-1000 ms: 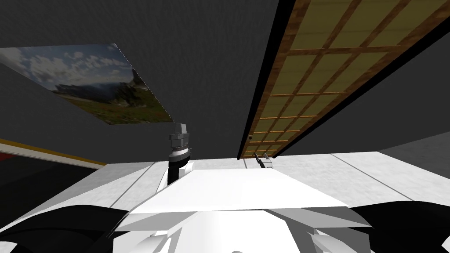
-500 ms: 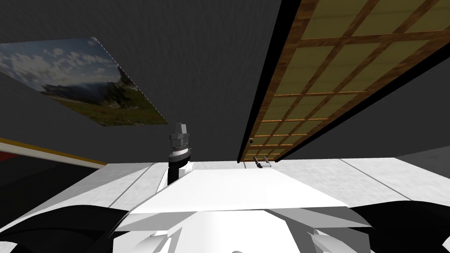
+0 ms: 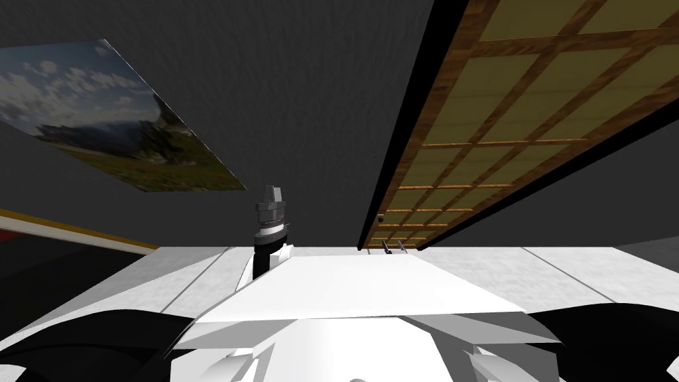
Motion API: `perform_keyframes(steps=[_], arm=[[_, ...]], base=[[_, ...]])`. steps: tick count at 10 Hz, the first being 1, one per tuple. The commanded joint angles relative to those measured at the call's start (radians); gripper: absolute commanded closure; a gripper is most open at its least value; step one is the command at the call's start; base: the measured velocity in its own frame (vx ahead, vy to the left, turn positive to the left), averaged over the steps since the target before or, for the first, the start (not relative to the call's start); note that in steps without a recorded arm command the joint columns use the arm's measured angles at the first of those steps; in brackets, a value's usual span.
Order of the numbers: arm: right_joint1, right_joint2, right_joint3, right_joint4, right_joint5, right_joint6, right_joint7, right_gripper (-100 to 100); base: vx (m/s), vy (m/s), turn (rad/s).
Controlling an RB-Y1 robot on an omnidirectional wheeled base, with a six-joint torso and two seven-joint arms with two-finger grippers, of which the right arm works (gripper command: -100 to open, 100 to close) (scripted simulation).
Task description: Pull the door open
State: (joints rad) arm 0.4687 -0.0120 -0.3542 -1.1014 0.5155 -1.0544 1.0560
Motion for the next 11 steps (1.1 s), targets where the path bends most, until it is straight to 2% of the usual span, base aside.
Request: perform_keyframes(steps=[1, 2, 3, 4, 5, 7, 9, 11], arm=[[-0.003, 0.006, -0.009, 0.029, 0.008, -0.011, 0.021, -100], [-0.003, 0.014, -0.015, 0.047, 0.014, -0.017, 0.037, -100], [-0.002, 0.010, -0.011, 0.037, 0.010, -0.014, 0.026, -100], [-0.023, -0.023, -0.031, 0.068, -0.005, -0.015, 0.026, -100], [-0.034, -0.036, -0.041, 0.083, -0.013, -0.015, 0.023, -100], [-0.053, -0.055, -0.057, 0.109, -0.027, -0.014, 0.020, -100], [-0.078, -0.073, -0.079, 0.143, -0.046, -0.012, 0.015, -100], [-0.098, -0.082, -0.096, 0.170, -0.061, -0.010, 0.011, -100]], base=[[0.076, -0.070, 0.022], [0.104, -0.086, 0.033], [0.051, -0.043, 0.013], [0.049, 0.088, 0.186], [0.100, 0.138, 0.180], [0.109, 0.095, 0.077], [0.168, 0.018, 0.136], [0.161, -0.022, 0.076]])
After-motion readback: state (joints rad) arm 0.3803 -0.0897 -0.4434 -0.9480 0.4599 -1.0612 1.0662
